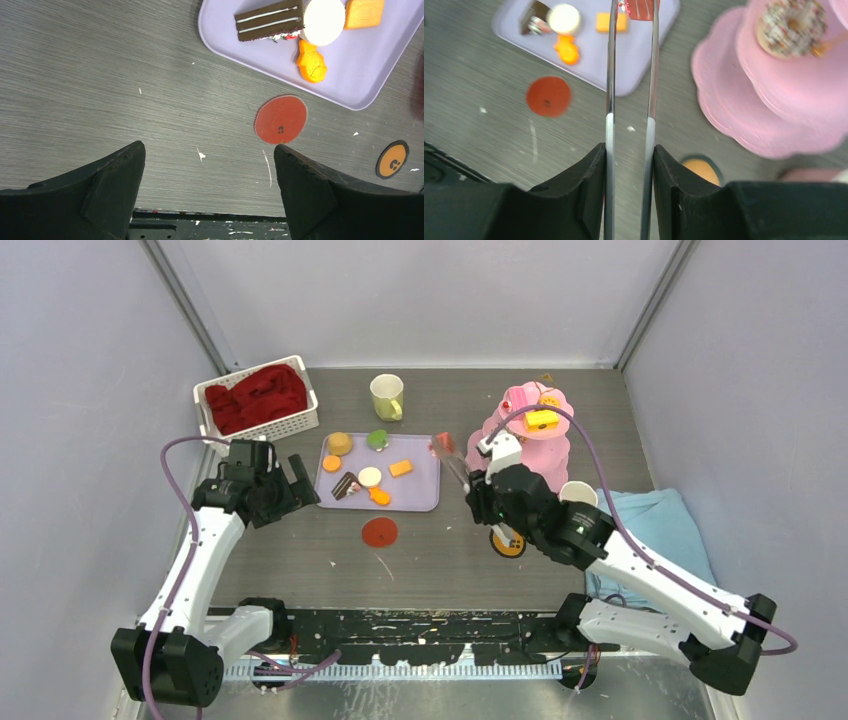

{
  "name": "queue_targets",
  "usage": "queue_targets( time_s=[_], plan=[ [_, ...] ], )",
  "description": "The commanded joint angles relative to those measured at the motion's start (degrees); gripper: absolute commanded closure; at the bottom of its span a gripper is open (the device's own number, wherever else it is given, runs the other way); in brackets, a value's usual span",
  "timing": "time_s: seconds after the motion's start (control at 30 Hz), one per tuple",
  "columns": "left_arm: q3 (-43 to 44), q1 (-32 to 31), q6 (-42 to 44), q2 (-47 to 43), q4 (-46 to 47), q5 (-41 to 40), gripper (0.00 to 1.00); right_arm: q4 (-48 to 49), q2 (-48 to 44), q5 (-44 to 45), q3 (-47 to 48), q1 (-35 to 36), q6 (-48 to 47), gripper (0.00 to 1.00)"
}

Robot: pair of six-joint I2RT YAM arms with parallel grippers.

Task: Serve the afternoon tea

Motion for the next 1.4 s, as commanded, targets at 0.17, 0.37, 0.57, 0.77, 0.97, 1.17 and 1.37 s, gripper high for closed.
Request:
queue_targets(
  time_s=[0.17, 0.37, 0.57, 0.77, 0.97, 1.17, 1.37],
  plan=[
    [1.2, 0.2, -0.9, 0.3, 2.4, 2.8, 0.00, -20.5, -10.3, 18.2, 2.3, 0.1, 6.2, 0.86],
    [1.1, 0.2, -1.2, 0.4, 2.4, 3.4, 0.00, -25.3, -8.9, 21.8, 5.9, 0.1, 6.6, 0.86],
    [1.3, 0.2, -1.1, 0.3, 2.5, 3.2, 0.00, -27.1, -6.4, 18.0, 8.2, 0.1, 7.0, 0.86],
    [1.3, 0.2, -1.1, 0.7, 4.3, 4.0, 0.00, -30.7, -8.2, 17.8, 9.3, -0.1, 13.3, 0.87],
    [1.4, 0.2, -1.2, 0.9, 4.8, 5.1, 0.00, -32.5, -10.5, 16.6, 9.2, -0.9, 16.4, 0.87],
    [2.1, 0.2, -0.7, 0.5, 4.1, 5.5, 0.00, -36.1, -11.1, 18.0, 10.3, -2.0, 16.6, 0.85],
    [1.9, 0.2, -0.7, -0.2, 4.0, 5.9, 0.00, -36.6, -9.9, 15.9, 8.9, -4.0, 16.8, 0.83]
  ],
)
